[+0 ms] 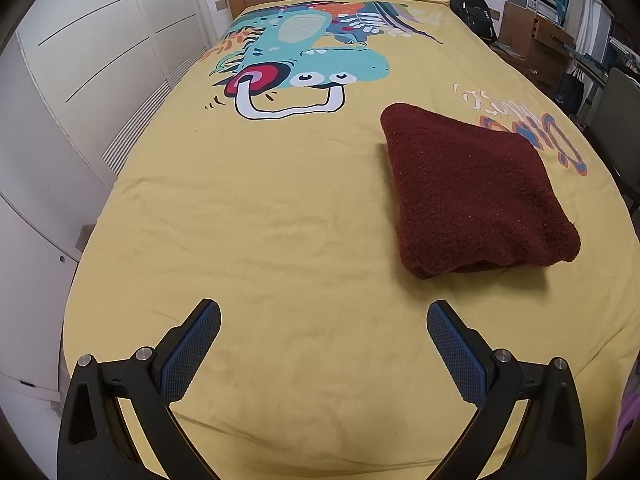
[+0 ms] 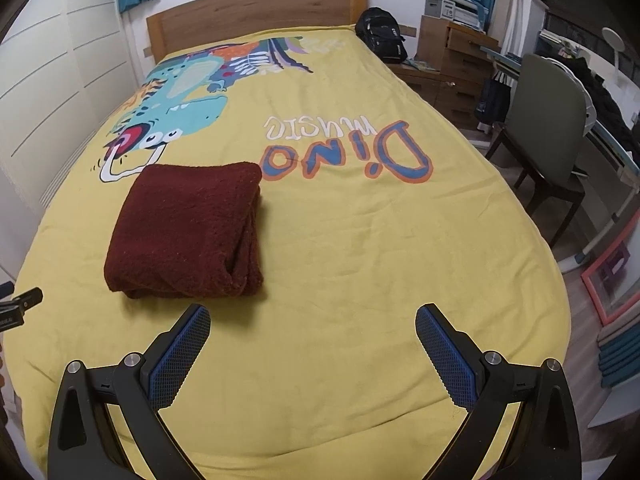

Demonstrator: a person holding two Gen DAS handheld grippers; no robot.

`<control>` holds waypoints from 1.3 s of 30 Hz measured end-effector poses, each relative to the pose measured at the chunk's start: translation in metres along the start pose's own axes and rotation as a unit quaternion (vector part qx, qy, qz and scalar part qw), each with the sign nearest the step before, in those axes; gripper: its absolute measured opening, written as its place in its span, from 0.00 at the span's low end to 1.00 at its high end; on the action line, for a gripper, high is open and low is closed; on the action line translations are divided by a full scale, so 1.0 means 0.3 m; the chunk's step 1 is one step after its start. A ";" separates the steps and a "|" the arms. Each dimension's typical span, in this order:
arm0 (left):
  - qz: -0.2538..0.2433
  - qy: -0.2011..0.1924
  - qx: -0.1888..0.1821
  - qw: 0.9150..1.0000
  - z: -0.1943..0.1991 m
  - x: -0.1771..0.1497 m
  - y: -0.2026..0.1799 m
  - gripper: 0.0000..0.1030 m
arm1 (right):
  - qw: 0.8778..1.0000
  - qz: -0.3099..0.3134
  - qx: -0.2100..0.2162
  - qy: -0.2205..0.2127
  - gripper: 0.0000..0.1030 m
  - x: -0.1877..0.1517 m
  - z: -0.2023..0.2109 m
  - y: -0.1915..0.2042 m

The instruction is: Fold small clothes

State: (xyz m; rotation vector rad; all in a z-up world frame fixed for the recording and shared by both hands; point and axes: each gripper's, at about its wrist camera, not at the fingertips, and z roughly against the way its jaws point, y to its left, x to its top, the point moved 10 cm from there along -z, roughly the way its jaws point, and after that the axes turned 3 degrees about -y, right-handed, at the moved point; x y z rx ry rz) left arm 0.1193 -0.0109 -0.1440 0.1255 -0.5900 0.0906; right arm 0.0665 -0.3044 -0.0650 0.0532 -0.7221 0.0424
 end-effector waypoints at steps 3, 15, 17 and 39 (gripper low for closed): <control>0.001 0.001 -0.001 1.000 0.000 -0.003 0.001 0.99 | 1.000 0.002 -0.002 0.001 0.99 -0.002 0.001 -0.004; 0.000 0.005 -0.004 1.000 0.000 -0.006 0.003 0.99 | 1.000 0.004 0.002 0.007 0.99 -0.012 -0.004 -0.001; 0.001 0.005 -0.005 1.000 0.000 -0.006 0.003 0.99 | 1.000 0.006 0.002 0.008 0.99 -0.014 -0.005 0.001; -0.001 0.010 -0.008 1.000 -0.012 -0.009 0.006 0.99 | 1.000 0.013 0.000 0.024 0.99 -0.033 -0.027 0.003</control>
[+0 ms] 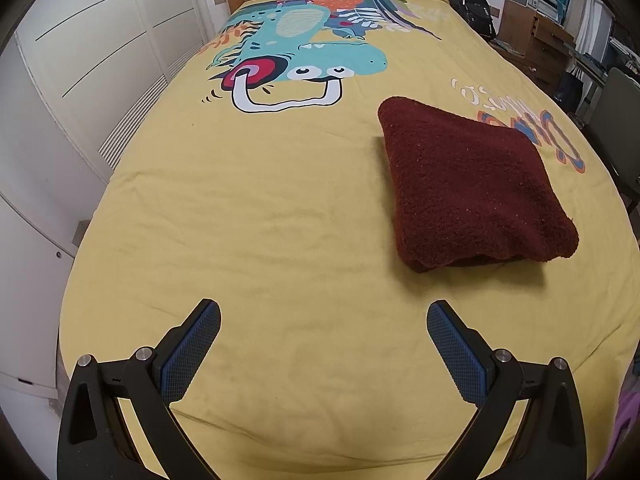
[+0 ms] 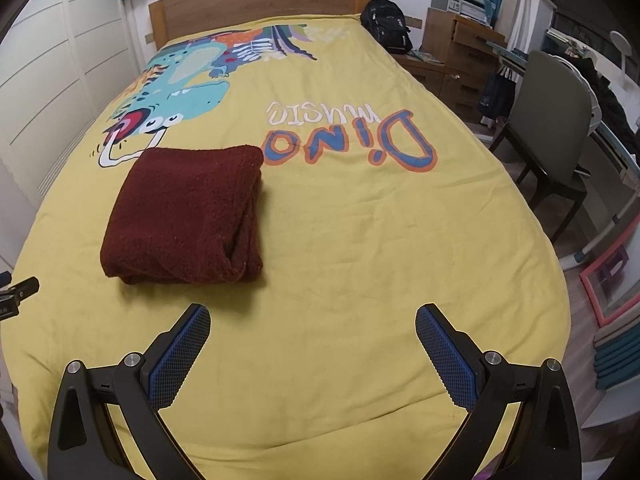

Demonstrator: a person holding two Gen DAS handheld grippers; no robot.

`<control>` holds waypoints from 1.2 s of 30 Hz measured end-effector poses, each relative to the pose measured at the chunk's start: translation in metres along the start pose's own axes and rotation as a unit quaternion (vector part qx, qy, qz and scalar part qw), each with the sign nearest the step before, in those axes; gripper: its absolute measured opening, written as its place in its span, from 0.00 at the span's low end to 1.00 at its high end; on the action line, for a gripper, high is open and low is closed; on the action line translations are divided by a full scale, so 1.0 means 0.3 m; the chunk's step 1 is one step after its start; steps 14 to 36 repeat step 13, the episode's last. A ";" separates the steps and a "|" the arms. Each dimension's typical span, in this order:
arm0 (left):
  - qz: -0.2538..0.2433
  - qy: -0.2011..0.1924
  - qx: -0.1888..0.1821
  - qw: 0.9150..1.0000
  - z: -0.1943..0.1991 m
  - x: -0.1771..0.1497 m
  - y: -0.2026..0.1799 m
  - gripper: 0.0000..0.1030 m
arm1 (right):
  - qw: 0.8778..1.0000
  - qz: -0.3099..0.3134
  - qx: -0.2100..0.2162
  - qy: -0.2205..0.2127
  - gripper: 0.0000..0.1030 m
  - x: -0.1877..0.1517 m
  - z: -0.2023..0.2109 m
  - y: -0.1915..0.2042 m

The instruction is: Fold small clothes

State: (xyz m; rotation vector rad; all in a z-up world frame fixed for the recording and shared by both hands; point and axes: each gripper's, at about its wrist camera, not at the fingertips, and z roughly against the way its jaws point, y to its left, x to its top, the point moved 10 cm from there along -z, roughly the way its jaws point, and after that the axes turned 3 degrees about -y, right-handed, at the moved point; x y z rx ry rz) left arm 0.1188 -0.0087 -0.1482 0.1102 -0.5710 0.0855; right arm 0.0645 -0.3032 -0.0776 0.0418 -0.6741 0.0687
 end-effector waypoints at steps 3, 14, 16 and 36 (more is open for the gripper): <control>0.002 0.000 -0.002 1.000 0.001 0.000 -0.001 0.99 | 1.000 0.002 -0.005 0.006 0.99 -0.009 -0.015 -0.002; 0.003 -0.002 -0.005 1.000 0.003 -0.002 -0.004 0.99 | 1.000 -0.002 -0.005 0.018 0.99 -0.041 -0.040 -0.017; 0.003 -0.002 -0.005 1.000 0.003 -0.002 -0.004 0.99 | 1.000 -0.002 -0.005 0.018 0.99 -0.041 -0.040 -0.017; 0.003 -0.002 -0.005 1.000 0.003 -0.002 -0.004 0.99 | 1.000 -0.002 -0.005 0.018 0.99 -0.041 -0.040 -0.017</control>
